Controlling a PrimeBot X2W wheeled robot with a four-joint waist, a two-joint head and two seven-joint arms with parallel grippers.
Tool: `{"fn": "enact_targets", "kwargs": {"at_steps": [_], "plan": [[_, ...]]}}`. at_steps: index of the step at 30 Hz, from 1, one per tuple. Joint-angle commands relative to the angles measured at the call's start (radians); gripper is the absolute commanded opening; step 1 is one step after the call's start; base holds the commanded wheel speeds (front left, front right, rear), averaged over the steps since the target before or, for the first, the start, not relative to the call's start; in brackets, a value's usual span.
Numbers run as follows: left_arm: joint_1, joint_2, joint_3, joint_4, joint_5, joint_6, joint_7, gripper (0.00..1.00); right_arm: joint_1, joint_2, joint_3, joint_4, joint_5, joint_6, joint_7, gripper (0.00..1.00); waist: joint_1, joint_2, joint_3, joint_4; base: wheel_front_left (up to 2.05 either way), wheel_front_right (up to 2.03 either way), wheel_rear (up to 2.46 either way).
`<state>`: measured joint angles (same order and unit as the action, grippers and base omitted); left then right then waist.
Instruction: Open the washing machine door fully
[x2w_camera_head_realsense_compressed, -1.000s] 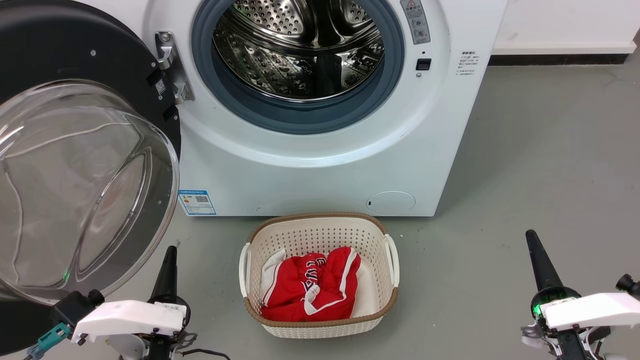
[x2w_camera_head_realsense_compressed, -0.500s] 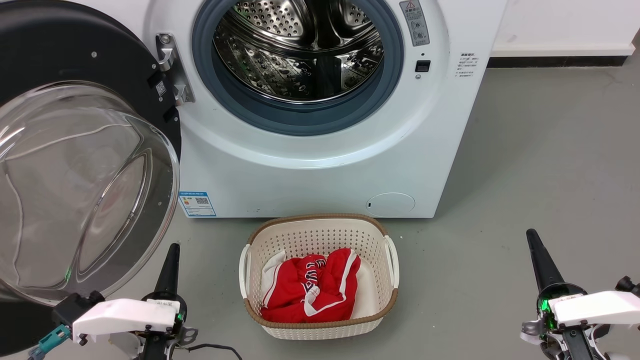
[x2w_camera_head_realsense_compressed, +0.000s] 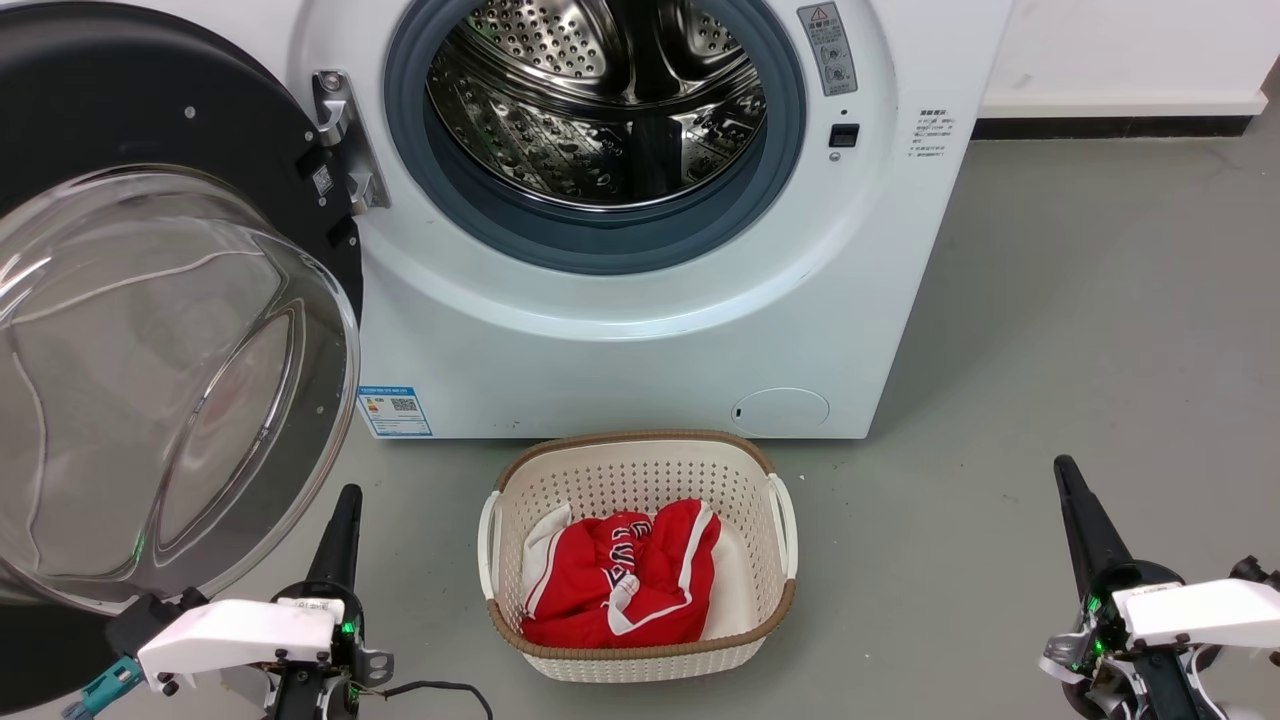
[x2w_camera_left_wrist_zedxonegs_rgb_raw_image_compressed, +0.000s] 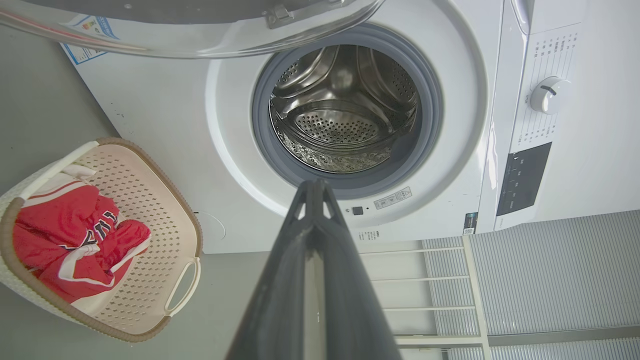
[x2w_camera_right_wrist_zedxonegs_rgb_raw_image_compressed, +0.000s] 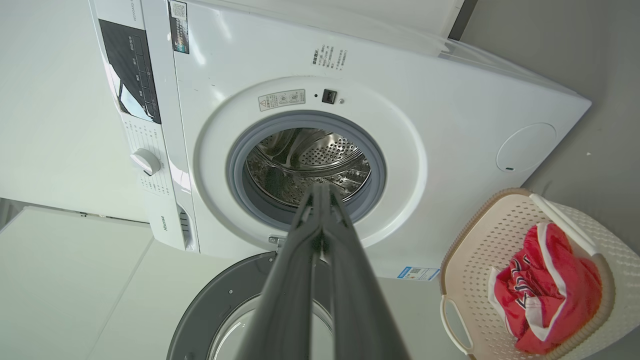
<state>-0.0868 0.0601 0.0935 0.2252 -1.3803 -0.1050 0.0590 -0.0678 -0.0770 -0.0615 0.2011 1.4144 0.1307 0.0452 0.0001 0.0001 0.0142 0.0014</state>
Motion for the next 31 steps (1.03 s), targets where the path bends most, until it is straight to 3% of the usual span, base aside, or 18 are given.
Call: {"fn": "enact_targets", "kwargs": {"at_steps": [1, 31], "plan": [[-0.018, 0.000, 0.003, -0.001, -0.018, -0.004, 0.003, 0.00, -0.022, -0.003, -0.003, 0.001, 0.019, 0.000, 0.003, 0.00, 0.0000, -0.0001, 0.000, 0.000, 0.00, 0.00, 0.00], [-0.026, -0.011, 0.024, 0.022, -0.233, -0.029, 0.059, 0.00, -0.044, 0.005, -0.022, 0.045, 0.225, 0.000, 0.045, 0.00, -0.0001, -0.0001, -0.011, -0.001, 0.00, 0.00, 0.00]]}}
